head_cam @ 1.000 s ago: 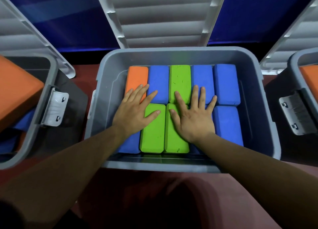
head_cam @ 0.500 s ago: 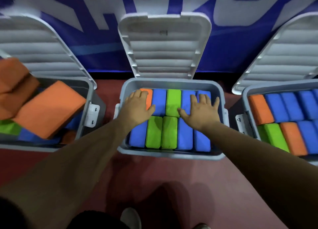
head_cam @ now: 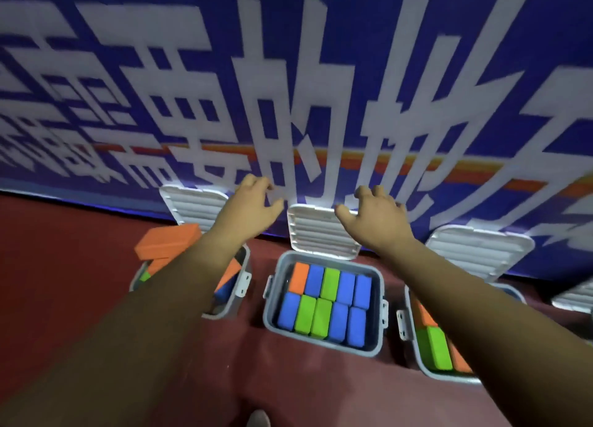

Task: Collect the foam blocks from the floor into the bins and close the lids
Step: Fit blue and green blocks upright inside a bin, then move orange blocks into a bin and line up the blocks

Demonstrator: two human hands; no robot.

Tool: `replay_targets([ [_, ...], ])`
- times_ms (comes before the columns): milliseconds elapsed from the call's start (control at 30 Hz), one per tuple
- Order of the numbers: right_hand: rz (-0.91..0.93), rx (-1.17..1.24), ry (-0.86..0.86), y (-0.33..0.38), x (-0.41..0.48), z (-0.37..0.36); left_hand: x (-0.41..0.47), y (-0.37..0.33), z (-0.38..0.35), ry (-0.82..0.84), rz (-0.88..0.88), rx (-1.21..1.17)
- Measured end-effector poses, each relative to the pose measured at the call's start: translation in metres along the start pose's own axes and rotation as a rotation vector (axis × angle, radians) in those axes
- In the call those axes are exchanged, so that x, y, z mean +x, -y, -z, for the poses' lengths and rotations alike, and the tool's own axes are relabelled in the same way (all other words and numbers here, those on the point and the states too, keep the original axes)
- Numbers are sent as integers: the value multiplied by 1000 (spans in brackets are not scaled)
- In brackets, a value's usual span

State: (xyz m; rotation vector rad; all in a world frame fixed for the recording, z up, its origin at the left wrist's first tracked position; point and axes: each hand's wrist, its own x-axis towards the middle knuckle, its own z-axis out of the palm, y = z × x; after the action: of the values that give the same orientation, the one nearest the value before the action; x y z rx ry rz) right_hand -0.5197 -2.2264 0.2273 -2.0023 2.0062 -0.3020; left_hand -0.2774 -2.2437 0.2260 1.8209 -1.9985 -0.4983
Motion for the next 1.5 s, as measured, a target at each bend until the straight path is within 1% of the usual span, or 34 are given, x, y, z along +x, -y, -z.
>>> replay_targets([
  [100,65,18,-48,47,-18,57,-24,-11,76,-109,60,-24],
  [167,119,51,-107,78,-31,81,-43,-8,118,-174,60,-20],
  [300,158,56,-168,141,-61,94,-86,24,178,-236,64,-12],
  [400,163,46,-141,190,-84,79,-118,66,215,-263,71,-37],
  [533,158,9,-115,264,-107,40,-158,141,252,-298,68,-41],
  [733,107,-5,-93,373,-129,-34,-201,275,292,-236,84,2],
  [833,81,25,-66,416,-138,-60,-206,313,301,-195,99,-28],
  [900,63,42,-57,437,-141,-72,-203,330,301,-167,74,-50],
  [1000,25,13,-44,449,-134,-83,-186,349,296,-108,59,-67],
  [1100,-1,-34,-30,446,-113,-94,-158,362,284,-75,37,-82],
  [1267,-41,-81,23,437,-54,-135,-99,390,245,-2,18,-101],
  [1500,-40,-122,199,434,70,-222,-1,461,161,138,146,-63],
])
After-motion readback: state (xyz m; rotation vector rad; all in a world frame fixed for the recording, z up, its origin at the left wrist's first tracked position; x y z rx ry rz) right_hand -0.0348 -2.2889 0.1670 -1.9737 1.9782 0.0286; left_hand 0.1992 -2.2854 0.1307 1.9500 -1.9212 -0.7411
